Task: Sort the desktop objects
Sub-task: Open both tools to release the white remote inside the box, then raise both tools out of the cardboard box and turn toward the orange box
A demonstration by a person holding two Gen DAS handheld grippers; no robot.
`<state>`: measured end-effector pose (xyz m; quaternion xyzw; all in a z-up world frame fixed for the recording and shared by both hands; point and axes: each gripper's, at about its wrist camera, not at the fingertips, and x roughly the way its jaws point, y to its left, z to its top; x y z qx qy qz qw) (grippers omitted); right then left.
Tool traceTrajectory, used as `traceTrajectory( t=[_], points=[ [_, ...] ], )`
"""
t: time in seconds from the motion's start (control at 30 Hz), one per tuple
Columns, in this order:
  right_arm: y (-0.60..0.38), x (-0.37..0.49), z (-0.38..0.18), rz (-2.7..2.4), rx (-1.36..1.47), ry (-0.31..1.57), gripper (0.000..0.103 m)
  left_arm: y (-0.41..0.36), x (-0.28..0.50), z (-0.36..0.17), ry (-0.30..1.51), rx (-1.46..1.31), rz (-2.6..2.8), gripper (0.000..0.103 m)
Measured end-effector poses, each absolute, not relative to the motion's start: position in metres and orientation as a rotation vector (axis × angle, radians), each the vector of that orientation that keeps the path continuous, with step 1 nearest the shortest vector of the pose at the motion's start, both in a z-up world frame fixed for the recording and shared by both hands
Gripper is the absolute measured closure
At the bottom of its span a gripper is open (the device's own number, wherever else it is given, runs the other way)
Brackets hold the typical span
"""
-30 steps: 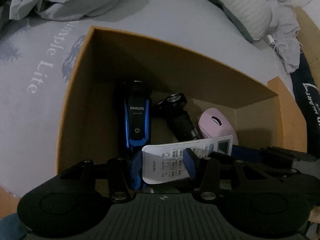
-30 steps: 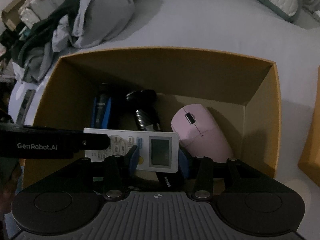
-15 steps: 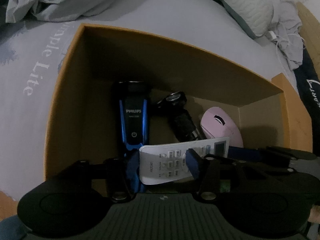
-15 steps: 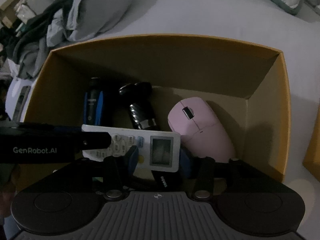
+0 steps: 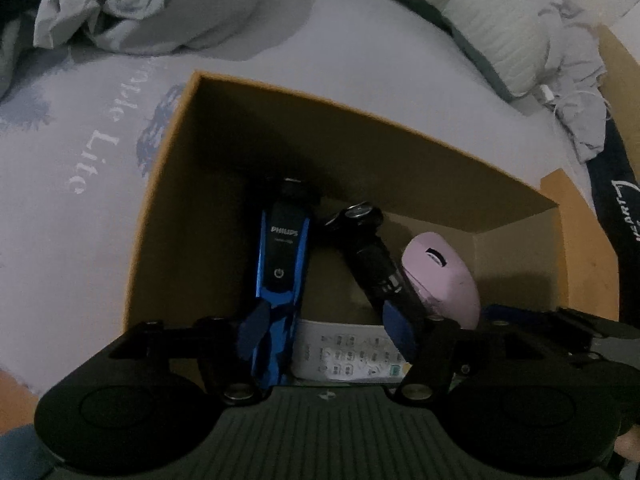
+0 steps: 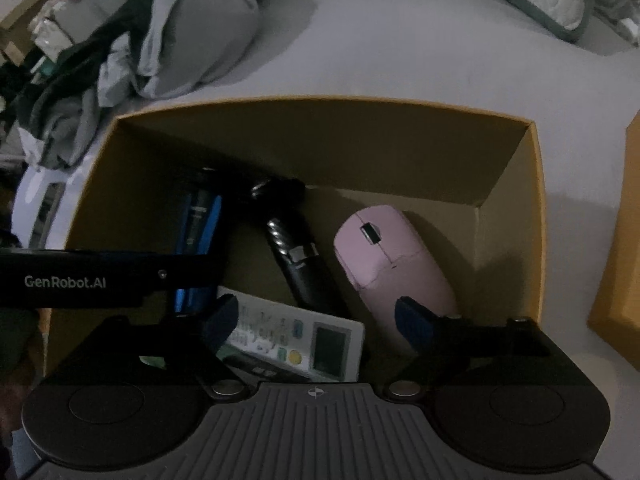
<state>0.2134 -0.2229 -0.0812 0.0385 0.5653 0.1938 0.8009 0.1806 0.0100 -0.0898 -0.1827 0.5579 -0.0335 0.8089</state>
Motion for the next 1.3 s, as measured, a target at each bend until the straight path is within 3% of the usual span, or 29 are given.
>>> traceTrajectory(
  t=[0.1, 0.23, 1.0, 1.3],
  points=[
    [-0.22, 0.207, -0.07, 0.415, 0.064, 1.185, 0.001, 0.007, 0.174, -0.077, 1.155, -0.376, -0.079, 0.012],
    [-0.223, 0.197, -0.051, 0.413, 0.051, 1.137, 0.0, 0.006, 0.165, -0.057, 1.098, -0.354, -0.076, 0.001],
    [-0.256, 0.114, 0.054, 0.362, 0.065, 0.844, 0.0, 0.036, 0.091, 0.037, 0.765, -0.337, -0.09, 0.0],
    [-0.271, 0.073, 0.077, 0.337, 0.067, 0.727, 0.0, 0.049, 0.055, 0.049, 0.639, -0.317, -0.098, 0.0]
  ],
)
